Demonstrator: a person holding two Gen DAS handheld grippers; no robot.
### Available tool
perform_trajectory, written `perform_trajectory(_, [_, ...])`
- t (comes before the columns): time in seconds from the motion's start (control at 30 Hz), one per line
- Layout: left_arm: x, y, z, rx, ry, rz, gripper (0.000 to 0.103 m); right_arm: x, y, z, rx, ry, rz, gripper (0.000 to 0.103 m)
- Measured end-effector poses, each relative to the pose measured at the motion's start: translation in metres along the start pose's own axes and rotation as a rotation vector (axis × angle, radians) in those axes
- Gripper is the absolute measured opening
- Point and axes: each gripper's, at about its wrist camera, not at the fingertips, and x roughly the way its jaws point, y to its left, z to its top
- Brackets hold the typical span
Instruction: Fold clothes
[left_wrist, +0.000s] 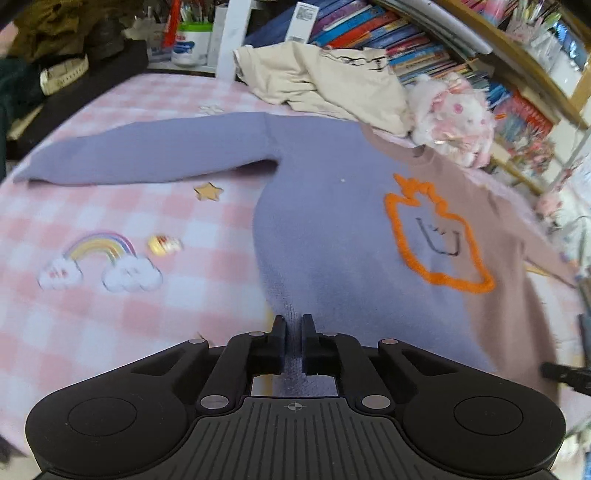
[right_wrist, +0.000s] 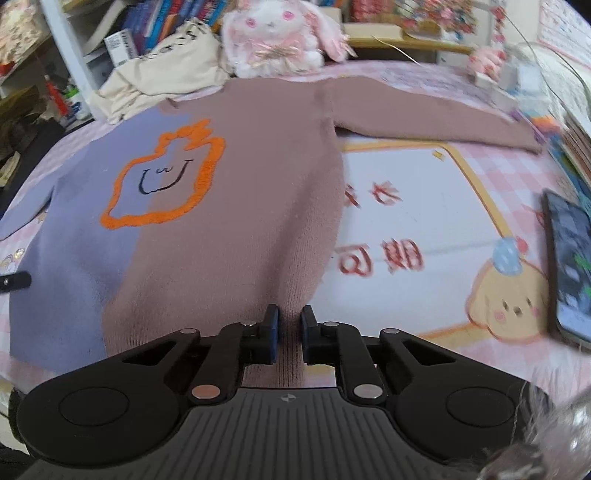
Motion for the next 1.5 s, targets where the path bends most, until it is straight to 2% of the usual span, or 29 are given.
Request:
perform_trajectory(0.27, [0.005, -0.007, 0.004, 0.087, -0.003, 0.052, 0.006, -0.004, 0.009, -0.005, -0.065, 0.020, 0.024, 0.011])
perform_trajectory(0.4, [0.001, -0.003, 0.000, 0.067, -0.003, 0.038, 0.006, -0.009, 0.007, -0.011, -0.047, 0.027, 0.033, 0.011])
perform_trajectory(0.67, [0.006, -0.002, 0.006, 0.050, -0.008, 0.030, 0.006, 0.003, 0.012, -0.001, -0.075, -0.021, -0.007, 0.011])
perform_trajectory(1.2, [-0.005, 0.016, 0.001, -0.028, -0.033, 0.043, 0.004, 0.003, 0.023, -0.006, -0.139, -0.024, 0.021, 0.011])
perform_trajectory(1.5, [-0.003, 0.013, 0.001, -0.011, -0.030, 0.044, 0.004, 0.004, 0.022, -0.005, -0.132, -0.030, 0.005, 0.011])
